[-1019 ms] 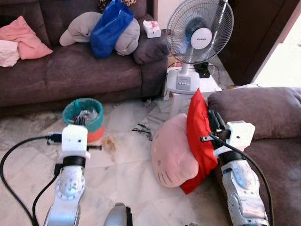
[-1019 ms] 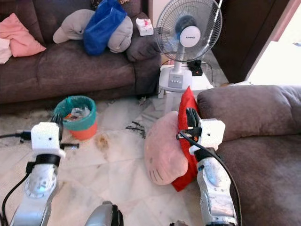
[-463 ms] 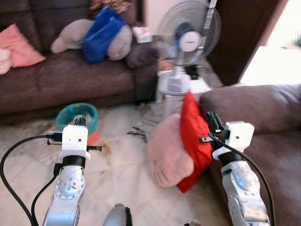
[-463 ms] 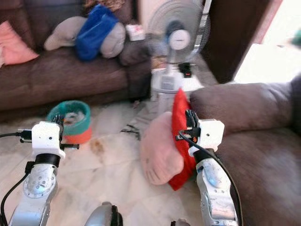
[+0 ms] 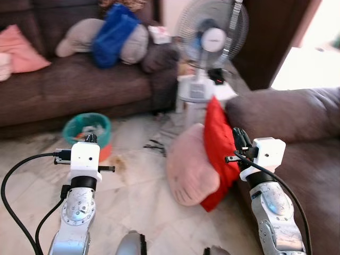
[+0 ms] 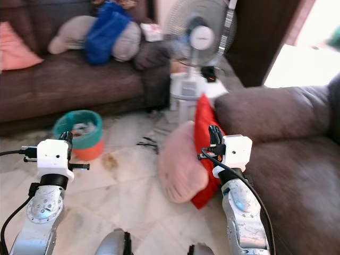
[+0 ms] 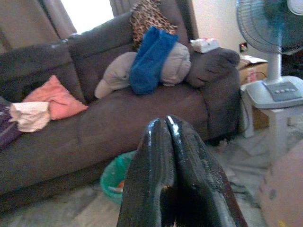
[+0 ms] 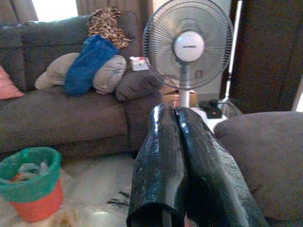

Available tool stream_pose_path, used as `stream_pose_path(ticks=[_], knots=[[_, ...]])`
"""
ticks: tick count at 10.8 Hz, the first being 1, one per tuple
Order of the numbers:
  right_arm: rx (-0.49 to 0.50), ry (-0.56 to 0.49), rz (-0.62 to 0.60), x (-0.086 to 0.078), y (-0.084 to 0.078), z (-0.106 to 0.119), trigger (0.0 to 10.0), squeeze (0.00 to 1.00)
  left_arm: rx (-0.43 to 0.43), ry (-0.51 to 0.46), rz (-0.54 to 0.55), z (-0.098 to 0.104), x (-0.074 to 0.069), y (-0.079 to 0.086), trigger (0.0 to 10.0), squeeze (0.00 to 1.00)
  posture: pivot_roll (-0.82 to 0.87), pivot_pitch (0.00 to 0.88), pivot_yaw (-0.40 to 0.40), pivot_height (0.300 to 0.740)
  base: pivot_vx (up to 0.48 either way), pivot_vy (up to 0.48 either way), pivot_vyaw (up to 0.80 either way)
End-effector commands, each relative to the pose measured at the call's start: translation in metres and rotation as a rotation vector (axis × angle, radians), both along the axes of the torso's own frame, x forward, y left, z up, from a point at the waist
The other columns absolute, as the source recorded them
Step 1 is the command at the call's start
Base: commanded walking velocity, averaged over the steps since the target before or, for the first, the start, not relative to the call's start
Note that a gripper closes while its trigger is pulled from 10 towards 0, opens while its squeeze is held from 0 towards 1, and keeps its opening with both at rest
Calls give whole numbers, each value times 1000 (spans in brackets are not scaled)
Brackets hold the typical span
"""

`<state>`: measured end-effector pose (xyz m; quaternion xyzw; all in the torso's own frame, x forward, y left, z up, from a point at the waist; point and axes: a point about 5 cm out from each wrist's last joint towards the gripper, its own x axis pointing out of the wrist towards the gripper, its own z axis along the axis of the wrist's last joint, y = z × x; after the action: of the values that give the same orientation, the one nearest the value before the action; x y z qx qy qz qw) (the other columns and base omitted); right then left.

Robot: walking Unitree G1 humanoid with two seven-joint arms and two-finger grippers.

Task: Move the pillow to the sofa from floor

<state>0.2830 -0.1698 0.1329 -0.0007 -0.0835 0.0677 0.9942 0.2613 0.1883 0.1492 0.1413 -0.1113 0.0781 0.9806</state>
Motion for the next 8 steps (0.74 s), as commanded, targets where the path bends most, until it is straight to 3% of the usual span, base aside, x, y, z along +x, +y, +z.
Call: stream_pose_path(ticks=[1,8], knots=[[6,1,-2,1,-1,2,10000,0,15,5,-5,1,1,-1,10000,0,42,107,-17,663,0,0,0],[10,18,4,0,-2,0,10000,0,6,20,9,-1,1,1,10000,0,35,124,-24,663,0,0,0]])
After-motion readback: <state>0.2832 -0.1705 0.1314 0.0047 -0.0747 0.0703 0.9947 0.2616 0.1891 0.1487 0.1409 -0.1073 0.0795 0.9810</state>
